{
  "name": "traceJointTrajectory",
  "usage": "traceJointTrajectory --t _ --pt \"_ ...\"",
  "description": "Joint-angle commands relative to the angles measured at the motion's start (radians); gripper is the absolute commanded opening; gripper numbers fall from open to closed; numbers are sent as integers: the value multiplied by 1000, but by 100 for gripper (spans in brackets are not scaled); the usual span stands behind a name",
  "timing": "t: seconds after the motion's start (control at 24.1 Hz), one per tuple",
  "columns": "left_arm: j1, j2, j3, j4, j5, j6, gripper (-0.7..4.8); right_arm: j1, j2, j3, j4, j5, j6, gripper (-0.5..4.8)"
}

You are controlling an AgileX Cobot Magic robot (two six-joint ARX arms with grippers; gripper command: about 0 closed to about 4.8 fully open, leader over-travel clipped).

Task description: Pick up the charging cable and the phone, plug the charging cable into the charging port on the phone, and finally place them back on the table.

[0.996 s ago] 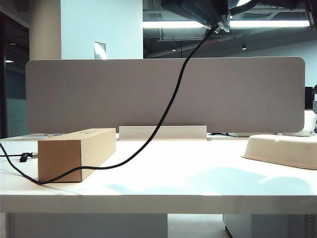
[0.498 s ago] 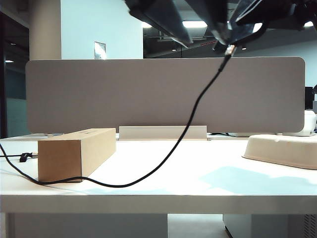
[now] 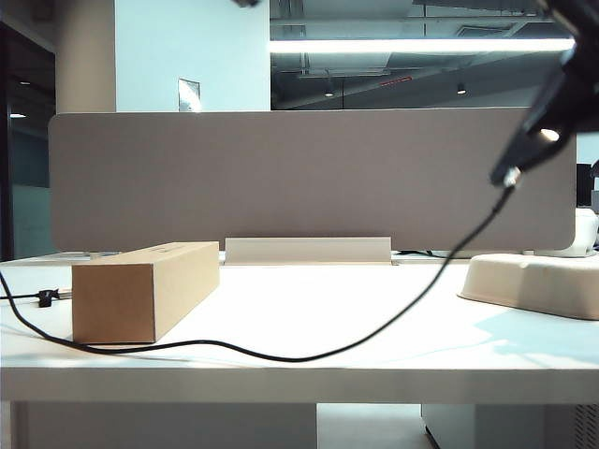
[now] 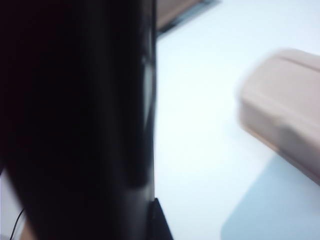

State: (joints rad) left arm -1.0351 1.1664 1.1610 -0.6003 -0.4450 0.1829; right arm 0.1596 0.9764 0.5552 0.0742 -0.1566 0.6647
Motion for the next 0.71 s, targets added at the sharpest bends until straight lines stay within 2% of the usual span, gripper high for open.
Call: traceJointTrajectory --t 0.04,0.21,0.33,0.71 --pt "49 -33 3 -67 -3 0 46 -18 58 8 64 -25 66 -2" --pt "94 -57 3 -124 4 0 46 -19 158 8 116 -25 115 -2" --pt "121 -72 3 -157 14 0 46 -21 305 8 216 -24 216 -2" --pt "121 -76 3 -188 22 0 46 -40 491 8 260 7 233 -2"
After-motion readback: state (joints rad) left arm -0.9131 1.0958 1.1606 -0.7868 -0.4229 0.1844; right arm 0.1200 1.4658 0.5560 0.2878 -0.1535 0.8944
